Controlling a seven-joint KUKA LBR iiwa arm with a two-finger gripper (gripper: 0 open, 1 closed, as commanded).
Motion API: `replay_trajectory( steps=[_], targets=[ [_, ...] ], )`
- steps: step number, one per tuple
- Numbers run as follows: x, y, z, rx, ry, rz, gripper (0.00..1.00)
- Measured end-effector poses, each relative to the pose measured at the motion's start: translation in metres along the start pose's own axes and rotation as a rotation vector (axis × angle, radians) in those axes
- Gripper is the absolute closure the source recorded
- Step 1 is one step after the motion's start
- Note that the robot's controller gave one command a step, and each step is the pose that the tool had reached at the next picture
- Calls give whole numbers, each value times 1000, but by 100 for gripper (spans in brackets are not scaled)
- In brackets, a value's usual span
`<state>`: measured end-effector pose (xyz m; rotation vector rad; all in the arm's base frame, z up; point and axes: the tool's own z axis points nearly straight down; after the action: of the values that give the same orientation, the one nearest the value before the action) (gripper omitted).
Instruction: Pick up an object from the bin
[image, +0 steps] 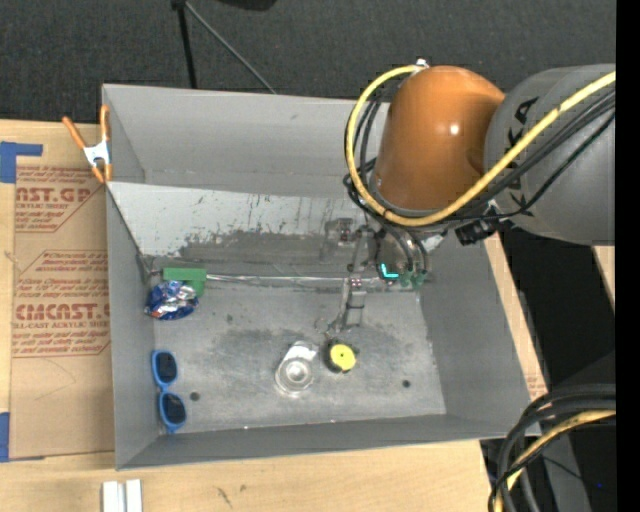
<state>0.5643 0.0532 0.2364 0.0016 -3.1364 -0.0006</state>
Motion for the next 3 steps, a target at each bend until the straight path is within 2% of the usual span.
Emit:
replay_trajectory(
  steps=[1,2,3],
  targets=[
    [52,33,169,0,-2,-561,0],
    [35,32,167,1,-7,-647,0],
    [35,33,167,0,-8,-646,0]
  ],
)
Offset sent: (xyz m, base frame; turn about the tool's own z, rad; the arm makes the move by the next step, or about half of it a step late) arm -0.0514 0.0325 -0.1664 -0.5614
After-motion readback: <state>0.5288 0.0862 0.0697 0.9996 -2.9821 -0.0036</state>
